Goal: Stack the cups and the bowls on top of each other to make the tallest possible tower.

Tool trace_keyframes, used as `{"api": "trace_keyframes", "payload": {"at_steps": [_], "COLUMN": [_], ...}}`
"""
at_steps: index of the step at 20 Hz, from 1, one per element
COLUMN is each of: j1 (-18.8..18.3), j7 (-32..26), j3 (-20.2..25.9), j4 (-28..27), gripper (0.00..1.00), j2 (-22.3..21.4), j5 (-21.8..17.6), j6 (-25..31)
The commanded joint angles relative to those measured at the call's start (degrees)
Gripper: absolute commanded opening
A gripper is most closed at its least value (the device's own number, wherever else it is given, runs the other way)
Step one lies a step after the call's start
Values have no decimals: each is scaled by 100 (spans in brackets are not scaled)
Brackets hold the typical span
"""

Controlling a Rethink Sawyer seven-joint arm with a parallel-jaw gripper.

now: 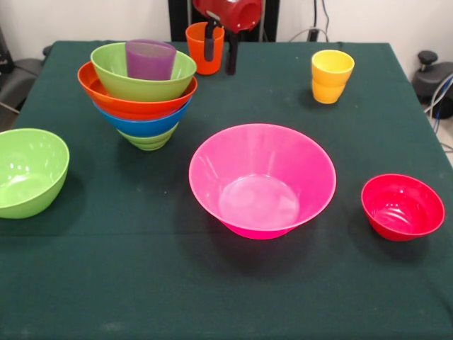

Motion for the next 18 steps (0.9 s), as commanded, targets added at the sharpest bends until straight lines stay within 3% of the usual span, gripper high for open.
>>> {"api": "trace_keyframes", "payload": {"at_steps": [1, 9, 14, 18], "j1": [123, 324, 293, 569], "j7": [-237, 416, 691, 983], "j3": [311, -18, -136, -493], "j4": [308, 653, 814, 725], "gripper": [100, 100, 100, 100], "j2": [-337, -222, 178, 502], "j5": [37, 95, 159, 186], "j6": [888, 297, -322, -700]}}
